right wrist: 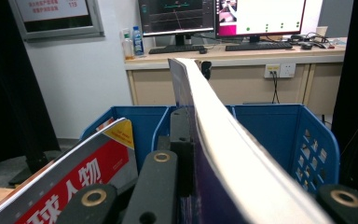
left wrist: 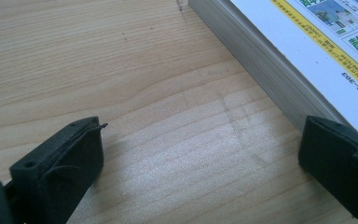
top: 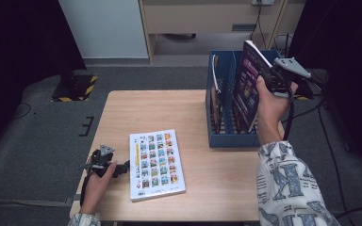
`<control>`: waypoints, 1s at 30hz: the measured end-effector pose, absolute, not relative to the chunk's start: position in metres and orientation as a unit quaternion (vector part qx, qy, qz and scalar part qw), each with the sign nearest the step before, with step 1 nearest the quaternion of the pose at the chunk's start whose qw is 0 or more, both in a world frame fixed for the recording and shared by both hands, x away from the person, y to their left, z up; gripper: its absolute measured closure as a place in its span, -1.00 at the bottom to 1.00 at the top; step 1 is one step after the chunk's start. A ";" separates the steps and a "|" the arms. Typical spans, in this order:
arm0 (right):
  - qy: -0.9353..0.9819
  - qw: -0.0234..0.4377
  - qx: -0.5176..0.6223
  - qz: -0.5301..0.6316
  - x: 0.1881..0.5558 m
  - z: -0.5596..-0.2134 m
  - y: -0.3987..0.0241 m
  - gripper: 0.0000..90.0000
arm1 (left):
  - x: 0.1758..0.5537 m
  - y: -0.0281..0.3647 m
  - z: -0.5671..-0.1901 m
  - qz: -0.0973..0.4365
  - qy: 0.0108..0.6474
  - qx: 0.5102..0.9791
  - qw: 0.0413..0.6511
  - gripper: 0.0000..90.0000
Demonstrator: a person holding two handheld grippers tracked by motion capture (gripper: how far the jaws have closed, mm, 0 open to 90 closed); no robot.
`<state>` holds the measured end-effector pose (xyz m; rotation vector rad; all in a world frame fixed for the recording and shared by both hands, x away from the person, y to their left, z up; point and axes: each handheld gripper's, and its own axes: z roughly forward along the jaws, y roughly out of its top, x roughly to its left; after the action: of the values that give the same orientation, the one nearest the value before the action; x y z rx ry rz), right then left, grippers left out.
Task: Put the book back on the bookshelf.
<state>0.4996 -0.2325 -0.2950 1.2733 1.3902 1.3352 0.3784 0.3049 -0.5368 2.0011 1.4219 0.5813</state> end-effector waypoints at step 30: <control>0.546 0.414 0.516 0.514 0.528 -0.348 -0.214 0.83 | 0.378 0.305 -0.537 0.220 0.537 0.756 0.304 -1.00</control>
<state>0.5276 -0.2135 -0.3477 1.2977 1.3712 1.2926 0.3784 0.3049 -0.5368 2.0016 1.4216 0.5814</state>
